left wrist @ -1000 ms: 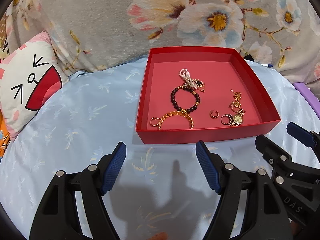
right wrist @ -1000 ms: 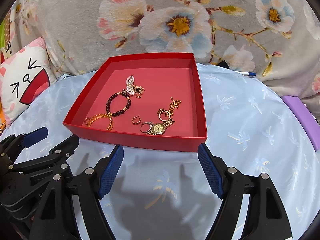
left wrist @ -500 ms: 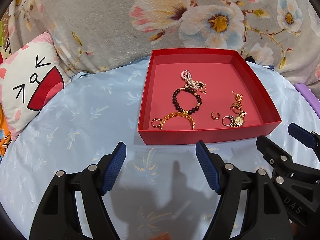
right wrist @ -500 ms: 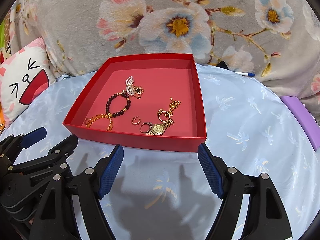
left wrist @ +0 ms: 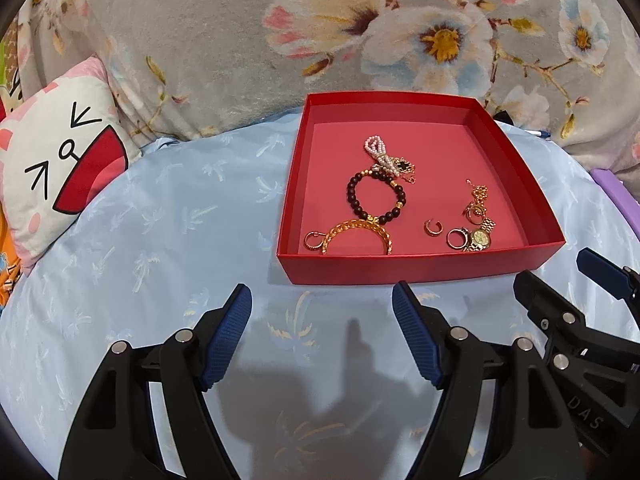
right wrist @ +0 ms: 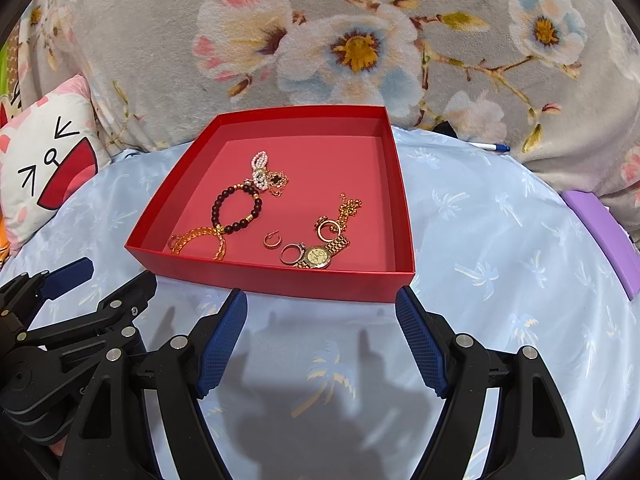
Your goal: Organize jewelry
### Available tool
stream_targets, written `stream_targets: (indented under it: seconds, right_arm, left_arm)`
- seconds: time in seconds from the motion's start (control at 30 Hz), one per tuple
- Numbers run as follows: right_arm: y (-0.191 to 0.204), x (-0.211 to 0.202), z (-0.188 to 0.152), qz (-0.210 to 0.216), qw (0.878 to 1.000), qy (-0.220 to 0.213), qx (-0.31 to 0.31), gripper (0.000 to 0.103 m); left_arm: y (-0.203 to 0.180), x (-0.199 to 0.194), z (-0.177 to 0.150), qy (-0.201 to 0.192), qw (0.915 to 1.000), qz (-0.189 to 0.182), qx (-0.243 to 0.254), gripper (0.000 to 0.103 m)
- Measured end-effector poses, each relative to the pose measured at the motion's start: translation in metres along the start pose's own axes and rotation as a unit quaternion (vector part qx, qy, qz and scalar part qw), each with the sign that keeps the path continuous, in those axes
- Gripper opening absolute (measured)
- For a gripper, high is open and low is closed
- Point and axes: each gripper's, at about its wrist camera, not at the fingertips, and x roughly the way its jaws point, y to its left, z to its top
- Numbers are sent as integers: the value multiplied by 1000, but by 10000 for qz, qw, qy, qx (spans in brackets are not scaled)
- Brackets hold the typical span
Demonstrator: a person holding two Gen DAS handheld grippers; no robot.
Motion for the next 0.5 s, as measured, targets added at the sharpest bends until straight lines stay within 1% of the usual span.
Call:
stream_targets:
  seconds: [0.23, 0.3, 0.5]
  right_arm:
    - [1, 0, 0, -15, 10000, -5, -8, 75]
    - [0, 0, 0, -52, 10000, -18, 11, 79]
    - [1, 0, -1, -135, 9998, -89, 61, 83]
  left_arm:
    - [1, 0, -1, -46, 10000, 49, 19, 71]
    - [1, 1, 0, -36, 10000, 67, 30, 71]
    - [1, 3, 0, 19, 10000, 23, -6, 71]
